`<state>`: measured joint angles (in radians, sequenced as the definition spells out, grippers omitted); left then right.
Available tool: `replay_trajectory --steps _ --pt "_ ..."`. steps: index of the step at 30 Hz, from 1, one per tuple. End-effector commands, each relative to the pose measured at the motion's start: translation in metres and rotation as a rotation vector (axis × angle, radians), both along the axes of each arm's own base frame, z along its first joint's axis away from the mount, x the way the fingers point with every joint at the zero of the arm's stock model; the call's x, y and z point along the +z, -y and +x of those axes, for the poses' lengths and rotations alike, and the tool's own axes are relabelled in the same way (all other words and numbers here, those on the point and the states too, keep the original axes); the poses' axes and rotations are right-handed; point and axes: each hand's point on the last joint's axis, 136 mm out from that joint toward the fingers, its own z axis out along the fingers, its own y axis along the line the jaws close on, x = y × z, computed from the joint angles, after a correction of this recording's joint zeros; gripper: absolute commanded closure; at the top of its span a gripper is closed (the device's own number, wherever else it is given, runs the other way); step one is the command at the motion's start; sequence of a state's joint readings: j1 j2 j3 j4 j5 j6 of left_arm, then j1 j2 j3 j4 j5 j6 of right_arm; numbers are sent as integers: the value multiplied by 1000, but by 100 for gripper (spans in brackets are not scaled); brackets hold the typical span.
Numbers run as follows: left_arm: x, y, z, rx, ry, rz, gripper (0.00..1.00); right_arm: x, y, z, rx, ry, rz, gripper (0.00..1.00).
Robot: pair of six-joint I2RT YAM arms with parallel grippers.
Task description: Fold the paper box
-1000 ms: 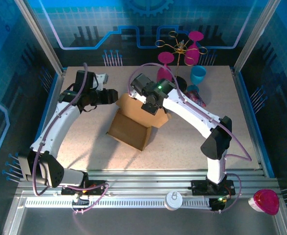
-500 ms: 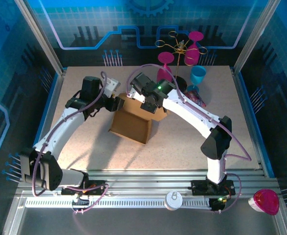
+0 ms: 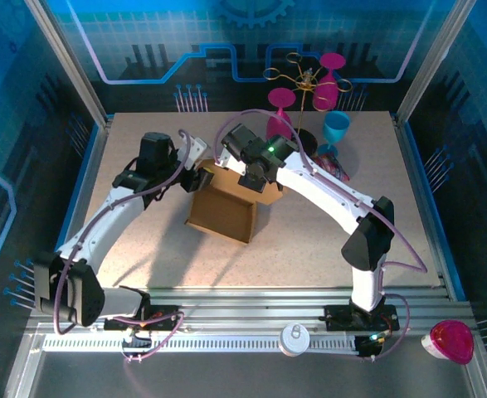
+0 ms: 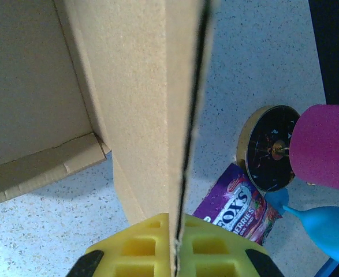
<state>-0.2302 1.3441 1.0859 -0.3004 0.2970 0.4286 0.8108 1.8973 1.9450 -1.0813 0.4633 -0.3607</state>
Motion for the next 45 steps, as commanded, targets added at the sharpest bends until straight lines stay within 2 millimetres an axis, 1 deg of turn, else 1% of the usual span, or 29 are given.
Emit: replay_trajectory --steps 1,3,4,6,7,9,14,20,23,25,27,28,29,31,32,34,36,37,39,40,42,44,45 --pt "11 13 7 -46 31 -16 45 7 -3 -5 20 1 26 100" --pt "8 15 7 -42 16 -19 54 8 -3 -5 19 2 30 100" --pt "6 17 7 -38 9 -21 60 8 -4 -4 18 1 32 100" --pt "5 17 8 -19 -1 -23 75 7 -5 -4 15 -1 35 100" --pt "5 16 8 -7 -6 -27 80 7 -5 -3 14 -1 36 100" --pt "4 15 9 15 -8 -30 85 8 -6 -3 10 -3 42 100" --pt "1 18 7 30 -23 -53 89 9 -9 -3 -10 -19 72 100" --pt "-9 22 14 126 -75 -91 91 14 -15 -2 -68 -37 134 100" --pt "-18 21 20 201 -79 -75 97 17 -21 -2 -110 -54 191 100" --pt "-20 21 22 228 -61 -82 99 18 -25 -3 -132 -70 222 100" --pt "-23 18 23 251 -32 -87 100 19 -27 -4 -157 -89 251 100" --pt "-23 15 23 261 -13 -89 100 20 -26 -4 -177 -107 274 98" --pt "-23 14 22 263 7 -92 100 23 -25 -4 -205 -123 301 88" --pt "-21 12 19 257 46 -93 100 30 -17 -1 -269 -153 360 71" --pt "-21 11 18 250 62 -88 100 35 -12 0 -302 -174 406 66" --pt "-21 11 15 232 81 -76 100 50 -2 2 -351 -196 507 59" --pt "-21 11 12 214 104 -69 100 68 9 5 -391 -202 627 53" --pt "-21 11 11 210 112 -64 100 78 17 8 -423 -204 698 50" --pt "-22 9 10 214 124 -54 100 91 36 15 -506 -216 830 45" --pt "-22 7 10 221 130 -52 100 93 49 21 -581 -225 894 43" --pt "-22 6 11 228 143 -53 100 90 77 31 -745 -252 1004 42" --pt "-22 4 12 242 153 -61 100 77 102 38 -920 -308 1121 44" --pt "-22 4 12 247 159 -68 100 67 114 40 -1013 -334 1166 45"
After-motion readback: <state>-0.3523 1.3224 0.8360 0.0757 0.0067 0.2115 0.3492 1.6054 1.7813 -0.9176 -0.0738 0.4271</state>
